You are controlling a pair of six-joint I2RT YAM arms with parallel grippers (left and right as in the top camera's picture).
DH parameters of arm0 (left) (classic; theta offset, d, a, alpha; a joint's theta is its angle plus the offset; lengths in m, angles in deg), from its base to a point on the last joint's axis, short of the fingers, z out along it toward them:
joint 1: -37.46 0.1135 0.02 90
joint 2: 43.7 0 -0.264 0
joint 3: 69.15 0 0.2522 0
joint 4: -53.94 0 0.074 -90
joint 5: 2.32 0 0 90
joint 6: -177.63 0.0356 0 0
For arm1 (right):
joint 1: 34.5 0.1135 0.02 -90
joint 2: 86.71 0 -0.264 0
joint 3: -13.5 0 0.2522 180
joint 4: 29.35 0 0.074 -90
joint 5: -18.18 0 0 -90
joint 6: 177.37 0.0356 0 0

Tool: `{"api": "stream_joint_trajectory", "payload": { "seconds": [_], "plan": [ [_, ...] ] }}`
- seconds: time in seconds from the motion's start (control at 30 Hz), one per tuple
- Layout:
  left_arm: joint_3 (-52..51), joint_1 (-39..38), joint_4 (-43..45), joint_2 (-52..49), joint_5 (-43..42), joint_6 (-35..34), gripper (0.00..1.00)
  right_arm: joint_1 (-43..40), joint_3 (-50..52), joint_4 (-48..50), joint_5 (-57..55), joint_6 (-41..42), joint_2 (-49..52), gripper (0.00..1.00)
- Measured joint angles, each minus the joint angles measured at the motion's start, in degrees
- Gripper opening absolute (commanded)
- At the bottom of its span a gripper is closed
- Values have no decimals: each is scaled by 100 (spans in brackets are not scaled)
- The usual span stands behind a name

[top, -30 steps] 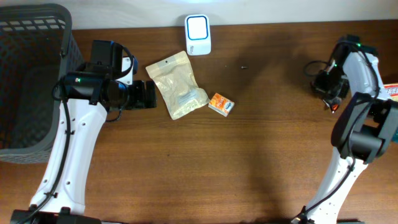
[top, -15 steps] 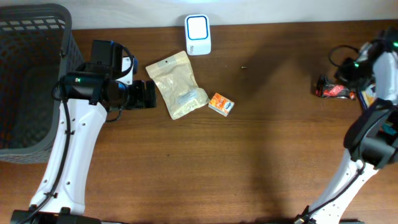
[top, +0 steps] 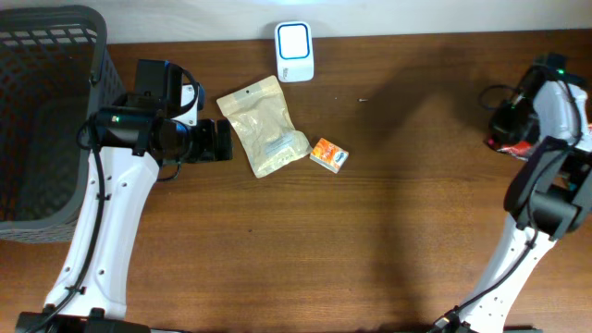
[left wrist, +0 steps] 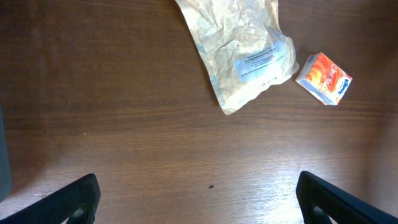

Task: Scan the item barcode
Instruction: 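Move the right gripper back over the clear zip bag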

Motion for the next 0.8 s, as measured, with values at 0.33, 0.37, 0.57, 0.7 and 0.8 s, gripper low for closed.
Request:
{"api": "stream_joint_trajectory", "payload": {
  "seconds": [0.33, 0.37, 0.57, 0.7, 0.8],
  "plan": [
    [0, 0, 0, 0, 0, -2, 99, -407, -1784, -1554, -4, -48, -9, 28],
    [0, 0, 0, 0, 0, 0, 99, -376, -2166, -1821, 219, -153, -13, 31],
    [-2, 0, 4, 0, 0, 0, 99, 1036, -3432, -3263, 2522, -1628, -92, 68],
    [-2, 0, 0, 0, 0, 0, 99, 2509, -3171, -3381, 2586, -2284, -92, 68],
    [-2, 0, 0, 0, 0, 0, 99, 3517, -2621, -3237, 2105, -2459, -83, 67]
  ]
}}
